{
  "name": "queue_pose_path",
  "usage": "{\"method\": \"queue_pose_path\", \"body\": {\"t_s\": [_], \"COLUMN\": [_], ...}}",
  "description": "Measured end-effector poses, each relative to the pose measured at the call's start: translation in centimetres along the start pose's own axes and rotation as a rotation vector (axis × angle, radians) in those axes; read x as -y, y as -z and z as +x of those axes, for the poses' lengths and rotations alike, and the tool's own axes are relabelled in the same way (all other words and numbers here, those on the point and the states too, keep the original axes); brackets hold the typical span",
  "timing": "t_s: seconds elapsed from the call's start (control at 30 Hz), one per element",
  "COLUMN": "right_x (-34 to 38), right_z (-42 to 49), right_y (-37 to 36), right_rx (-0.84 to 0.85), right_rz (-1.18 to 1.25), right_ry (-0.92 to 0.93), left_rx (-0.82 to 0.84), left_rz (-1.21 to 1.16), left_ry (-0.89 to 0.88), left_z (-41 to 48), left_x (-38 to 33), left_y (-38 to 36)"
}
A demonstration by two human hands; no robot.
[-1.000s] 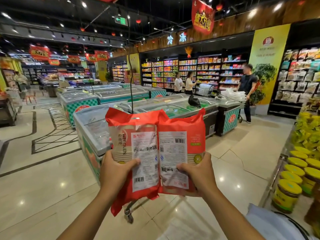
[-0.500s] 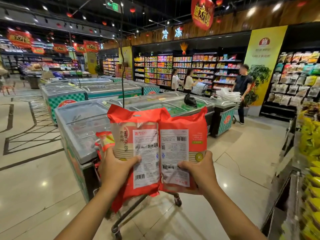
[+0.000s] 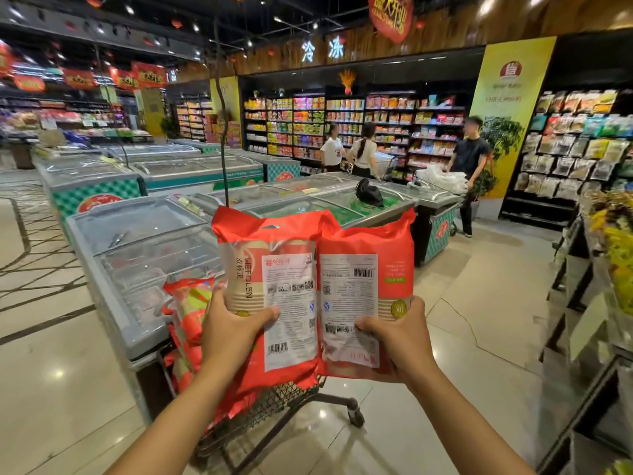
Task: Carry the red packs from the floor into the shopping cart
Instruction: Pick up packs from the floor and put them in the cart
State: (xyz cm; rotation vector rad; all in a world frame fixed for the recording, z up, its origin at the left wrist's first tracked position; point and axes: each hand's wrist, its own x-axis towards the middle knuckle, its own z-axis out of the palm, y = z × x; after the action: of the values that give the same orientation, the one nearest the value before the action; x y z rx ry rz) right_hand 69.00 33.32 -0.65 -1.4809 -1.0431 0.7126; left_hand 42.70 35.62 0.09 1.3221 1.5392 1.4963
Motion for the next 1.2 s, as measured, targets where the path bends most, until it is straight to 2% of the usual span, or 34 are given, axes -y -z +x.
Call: {"method": "queue_pose_path", "body": {"t_s": [0.27, 0.57, 0.8, 0.97, 1.2], "right_x": [-3.1, -5.7, -10.2, -13.3, -18.4], "right_z": [11.5, 27.9, 37.2, 41.3, 47.8], "right_y": [-4.7, -9.9, -15.0, -18.1, -23.6], "right_rx": [0.048, 0.144, 0.319, 0.372, 0.416], "right_rz": [0.063, 0.103, 0.154, 0.128, 0.125], "right_ry": [0.000, -0.026, -0.133, -0.199, -0.286], "left_rx": [-0.070, -0.266, -0.367, -0.383, -0.315], "left_rz": [0.023, 0.019, -0.002, 0.044, 0.063], "left_ry": [0.036, 0.143, 0.227, 0.254, 0.348], "left_z": [8.8, 20.4, 25.7, 29.2, 36.0], "left_x": [3.3, 8.0, 11.9, 13.6, 17.3], "left_y": [-2.7, -6.1, -8.4, -11.4, -16.8]}}
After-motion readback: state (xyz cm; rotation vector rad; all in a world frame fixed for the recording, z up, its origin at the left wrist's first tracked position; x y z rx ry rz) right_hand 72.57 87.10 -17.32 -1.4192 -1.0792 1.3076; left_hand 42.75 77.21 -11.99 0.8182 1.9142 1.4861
